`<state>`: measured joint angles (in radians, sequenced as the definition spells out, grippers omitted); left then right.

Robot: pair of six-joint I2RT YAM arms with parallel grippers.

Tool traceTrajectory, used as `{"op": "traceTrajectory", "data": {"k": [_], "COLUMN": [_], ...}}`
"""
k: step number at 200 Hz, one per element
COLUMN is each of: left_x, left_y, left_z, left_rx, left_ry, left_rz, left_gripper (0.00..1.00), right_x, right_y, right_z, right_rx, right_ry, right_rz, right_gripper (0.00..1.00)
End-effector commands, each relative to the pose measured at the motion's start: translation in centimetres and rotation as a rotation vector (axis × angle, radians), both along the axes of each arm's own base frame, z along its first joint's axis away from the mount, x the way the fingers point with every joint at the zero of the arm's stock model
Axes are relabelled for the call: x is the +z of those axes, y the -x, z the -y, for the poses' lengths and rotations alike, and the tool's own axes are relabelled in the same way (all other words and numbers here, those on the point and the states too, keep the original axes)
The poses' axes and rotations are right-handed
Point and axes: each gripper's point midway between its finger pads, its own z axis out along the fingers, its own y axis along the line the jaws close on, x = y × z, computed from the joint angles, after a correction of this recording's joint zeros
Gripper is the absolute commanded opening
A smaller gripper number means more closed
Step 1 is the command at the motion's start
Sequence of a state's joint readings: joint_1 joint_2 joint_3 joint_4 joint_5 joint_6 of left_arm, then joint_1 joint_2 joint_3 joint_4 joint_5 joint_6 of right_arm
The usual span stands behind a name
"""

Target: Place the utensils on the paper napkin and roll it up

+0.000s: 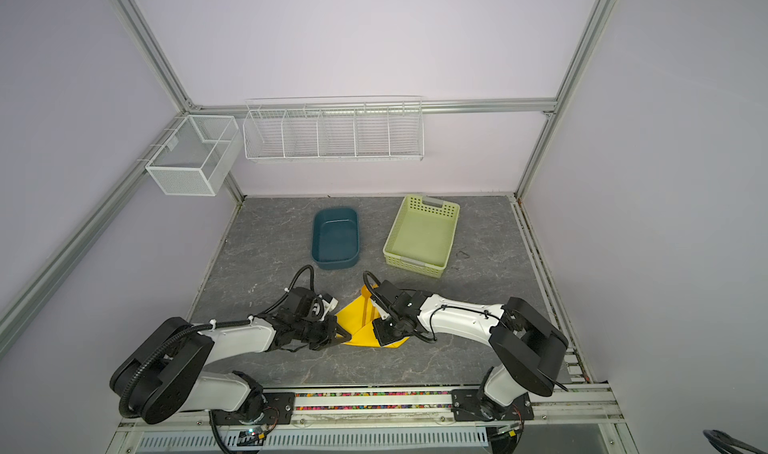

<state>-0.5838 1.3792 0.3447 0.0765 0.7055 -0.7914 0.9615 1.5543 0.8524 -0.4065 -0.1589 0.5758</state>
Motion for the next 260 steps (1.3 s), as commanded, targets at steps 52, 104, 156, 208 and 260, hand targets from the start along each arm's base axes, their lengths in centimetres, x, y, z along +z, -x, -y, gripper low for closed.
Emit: {"op": "traceTrajectory", "data": {"k": [52, 104, 156, 208, 260], "left_x": [3.7, 3.5, 1.3, -0.1, -0.1], "left_y": [-0.4, 0.5, 0.2, 1.3, 2.2], "left_z": [1.0, 2.1, 1.7, 1.2, 0.9], "left_rx": [-0.042, -0.117, -0.114, -0.125, -0.123], "left_ry": [0.057, 0.02, -0.074, -0.098, -0.095], "left_rz": [0.066, 0.062, 0.044, -0.005, -0.024], "left_gripper": [0.02, 0.02, 0.02, 0.02, 0.02], "right_x": [-2.0, -1.7, -1.0, -1.4, -1.5], "right_y": [0.3, 0.2, 0.5, 0.1, -0.1], "right_z": [0.9, 0.5, 0.3, 0.4, -0.2], "right_rx": [-0.017, -0.011, -0.002, -0.005, 0.015], "right_ry": [0.048, 0.032, 0.003, 0.038, 0.029], "right_rz": [-0.034, -0.03, -0.035, -0.028, -0.029], "right_gripper": [0.13, 0.14, 0.2, 0.23, 0.23]}}
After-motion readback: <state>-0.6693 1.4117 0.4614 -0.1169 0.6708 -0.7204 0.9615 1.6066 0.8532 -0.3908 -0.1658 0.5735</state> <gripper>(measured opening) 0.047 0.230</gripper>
